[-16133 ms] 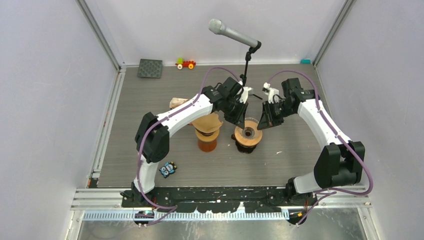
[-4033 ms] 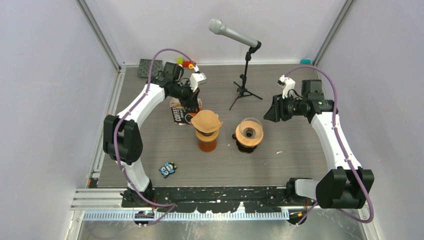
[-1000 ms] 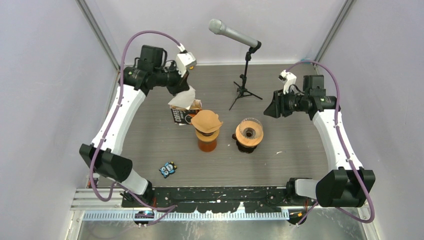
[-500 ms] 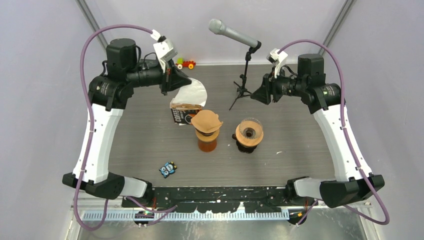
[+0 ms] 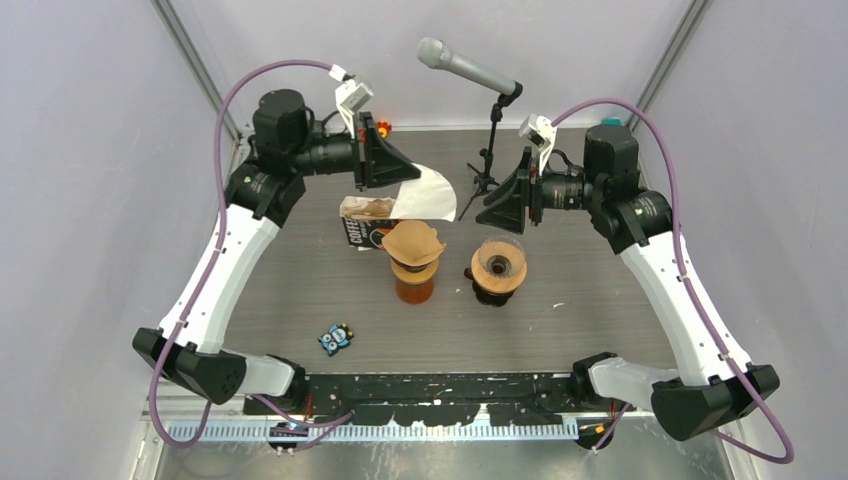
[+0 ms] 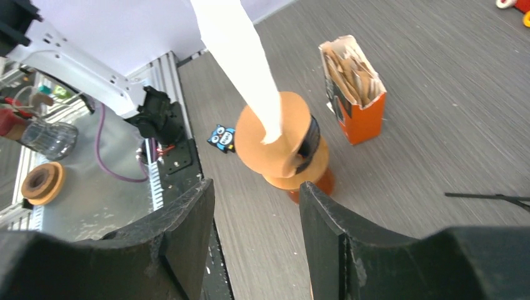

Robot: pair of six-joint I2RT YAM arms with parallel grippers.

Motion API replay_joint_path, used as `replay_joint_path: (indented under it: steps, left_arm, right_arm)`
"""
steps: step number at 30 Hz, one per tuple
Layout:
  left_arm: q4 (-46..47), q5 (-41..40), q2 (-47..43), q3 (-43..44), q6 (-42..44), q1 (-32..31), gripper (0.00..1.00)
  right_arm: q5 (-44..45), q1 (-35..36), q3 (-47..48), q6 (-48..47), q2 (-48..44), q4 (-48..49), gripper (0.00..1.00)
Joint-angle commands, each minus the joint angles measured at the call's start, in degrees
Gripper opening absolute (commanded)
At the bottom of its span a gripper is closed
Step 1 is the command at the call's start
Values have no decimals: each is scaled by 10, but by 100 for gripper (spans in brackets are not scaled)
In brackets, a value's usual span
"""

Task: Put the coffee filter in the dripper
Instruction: Pick up the coffee filter from the coffee filter holder.

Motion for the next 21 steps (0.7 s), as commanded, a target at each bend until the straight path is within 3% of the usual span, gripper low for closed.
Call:
replay_joint_path:
  steps: [1,15,19,21]
  left_arm:
    - [102,8,-8,-33,-83,-35,0]
    - [234,25,-10,-104,-207,-47,0]
    - [264,23,-5,-120,-230,-47,0]
    - [278,21,-2,-128,-240,-47,0]
  right_arm:
    - [-32,22,-22,41,-21,75,58]
    - [-37,49,-71,1,-17,77,59]
    - [-50,53,-79,27,-16,102,46]
    - [-54,53,-86,48,-15,120,35]
